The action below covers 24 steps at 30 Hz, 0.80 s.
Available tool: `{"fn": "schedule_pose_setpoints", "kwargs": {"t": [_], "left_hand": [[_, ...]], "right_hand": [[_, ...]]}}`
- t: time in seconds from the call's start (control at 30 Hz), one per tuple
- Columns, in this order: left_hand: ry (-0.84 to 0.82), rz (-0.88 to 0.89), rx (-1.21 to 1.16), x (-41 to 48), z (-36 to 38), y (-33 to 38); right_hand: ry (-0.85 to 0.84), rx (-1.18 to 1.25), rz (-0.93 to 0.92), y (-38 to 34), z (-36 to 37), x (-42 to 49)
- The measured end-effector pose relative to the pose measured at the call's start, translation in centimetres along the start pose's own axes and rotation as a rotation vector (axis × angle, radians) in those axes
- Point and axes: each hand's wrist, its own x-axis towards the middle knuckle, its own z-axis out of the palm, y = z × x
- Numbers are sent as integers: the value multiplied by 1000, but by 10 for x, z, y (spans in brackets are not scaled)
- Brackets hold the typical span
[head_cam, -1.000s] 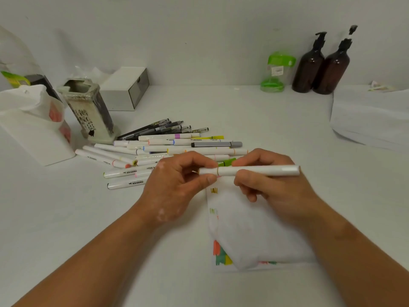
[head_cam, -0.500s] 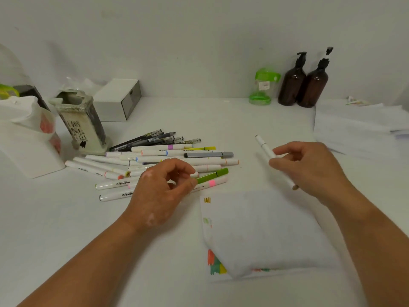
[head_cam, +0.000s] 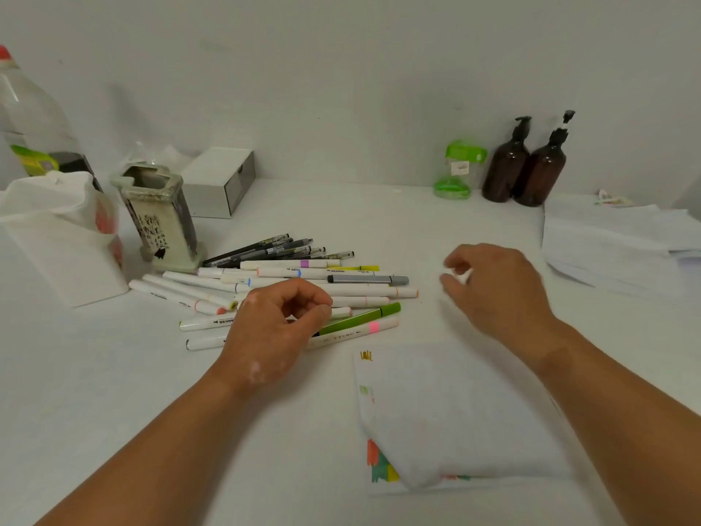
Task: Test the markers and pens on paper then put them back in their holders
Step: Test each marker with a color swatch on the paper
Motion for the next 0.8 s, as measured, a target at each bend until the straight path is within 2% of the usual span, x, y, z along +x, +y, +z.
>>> {"fn": "schedule_pose_setpoints", "kwargs": {"t": [0.07, 0.13, 0.17, 0.37, 0.63, 0.73, 0.8], "left_hand": [[-9, 1, 1, -1, 2, 2], [-16, 9, 8, -3, 3, 3], [-19, 11, 9, -4, 3, 4], [2, 9, -2, -4, -1, 6], [63, 7, -124, -3, -2, 5], [127, 20, -217, -2, -3, 6], [131, 30, -245, -2, -2, 8]], "right_hand": [[-120, 171, -217, -33, 0, -12], [-309, 165, -328, -56, 9, -23], [-342, 122, -348, -61, 14, -26], [-366, 73, -365, -56, 25, -24], [-425, -41, -499, -51, 18, -23], [-364, 64, -444, -46, 0, -18], [-281, 298, -288, -44, -13, -19]]}}
